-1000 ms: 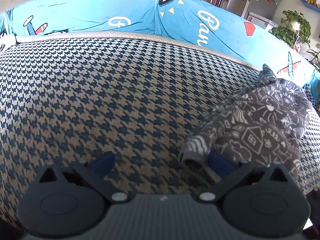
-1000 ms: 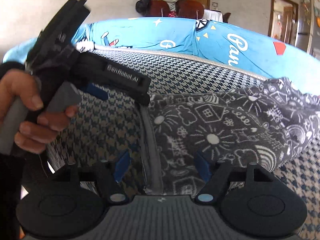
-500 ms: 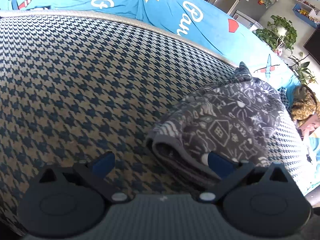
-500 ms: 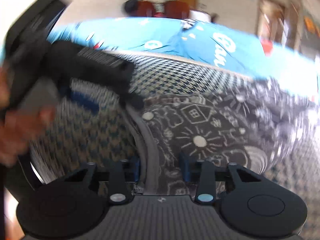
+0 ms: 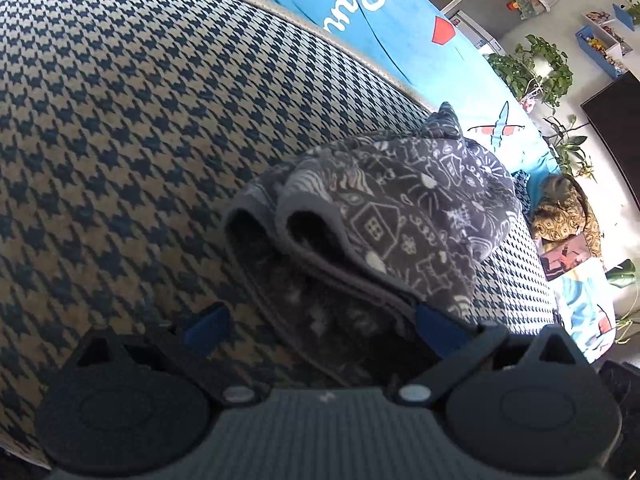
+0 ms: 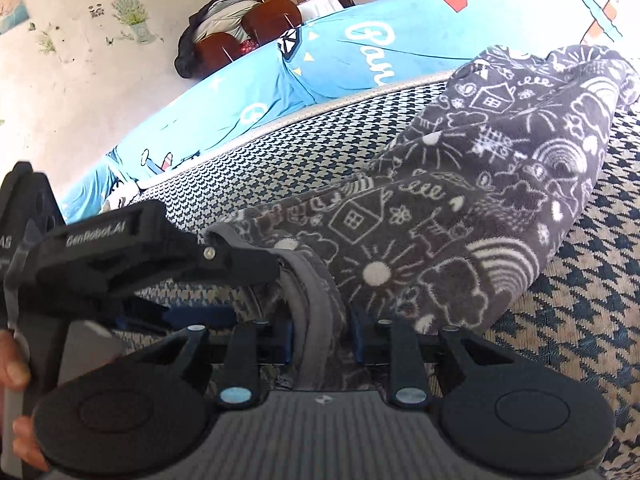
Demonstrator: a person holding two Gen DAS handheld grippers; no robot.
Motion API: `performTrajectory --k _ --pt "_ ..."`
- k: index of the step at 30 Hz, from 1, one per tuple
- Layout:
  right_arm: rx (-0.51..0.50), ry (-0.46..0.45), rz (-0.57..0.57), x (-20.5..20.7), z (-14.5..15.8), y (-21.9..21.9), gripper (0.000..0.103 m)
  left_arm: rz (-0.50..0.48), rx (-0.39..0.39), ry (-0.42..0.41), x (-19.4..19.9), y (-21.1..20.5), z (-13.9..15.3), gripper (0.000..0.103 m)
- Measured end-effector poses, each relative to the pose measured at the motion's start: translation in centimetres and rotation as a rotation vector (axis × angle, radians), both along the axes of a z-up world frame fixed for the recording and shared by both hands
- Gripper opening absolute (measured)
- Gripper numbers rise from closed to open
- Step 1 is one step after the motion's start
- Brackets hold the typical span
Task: Fold clothes
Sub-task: 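Lift the held edge and fold it over the jacket with the right gripper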
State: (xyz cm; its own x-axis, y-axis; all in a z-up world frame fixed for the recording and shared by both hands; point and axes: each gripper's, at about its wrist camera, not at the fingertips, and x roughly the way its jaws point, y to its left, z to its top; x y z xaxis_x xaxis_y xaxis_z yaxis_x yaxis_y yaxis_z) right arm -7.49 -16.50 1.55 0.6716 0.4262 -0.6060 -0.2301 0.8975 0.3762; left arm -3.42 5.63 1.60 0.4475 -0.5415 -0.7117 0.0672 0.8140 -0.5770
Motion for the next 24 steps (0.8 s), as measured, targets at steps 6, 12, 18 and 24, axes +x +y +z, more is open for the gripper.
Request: performTrajectory --k 6,12,18,24 --pt "-0.176 -0.082 0.082 -1.3 0.2 2.6 0.031 -0.015 0.001 0.005 1.1 -1.4 0.2 0.103" --pt "-0.231 -0.124 0.155 -2.1 -0.2 3.7 0.055 -0.053 0.026 -0.018 1.6 -2.6 1.7 0.103" --pt "-0.339 -0.183 0.21 -2.6 -1.3 6.0 0.068 -0.051 0.029 0.005 2.2 -2.7 1.9 0.103" --pt "-0.581 -0.299 0.201 -3.0 -3.3 8.4 0.059 -0.042 0.002 0.022 2.5 -2.4 2.4 0.103"
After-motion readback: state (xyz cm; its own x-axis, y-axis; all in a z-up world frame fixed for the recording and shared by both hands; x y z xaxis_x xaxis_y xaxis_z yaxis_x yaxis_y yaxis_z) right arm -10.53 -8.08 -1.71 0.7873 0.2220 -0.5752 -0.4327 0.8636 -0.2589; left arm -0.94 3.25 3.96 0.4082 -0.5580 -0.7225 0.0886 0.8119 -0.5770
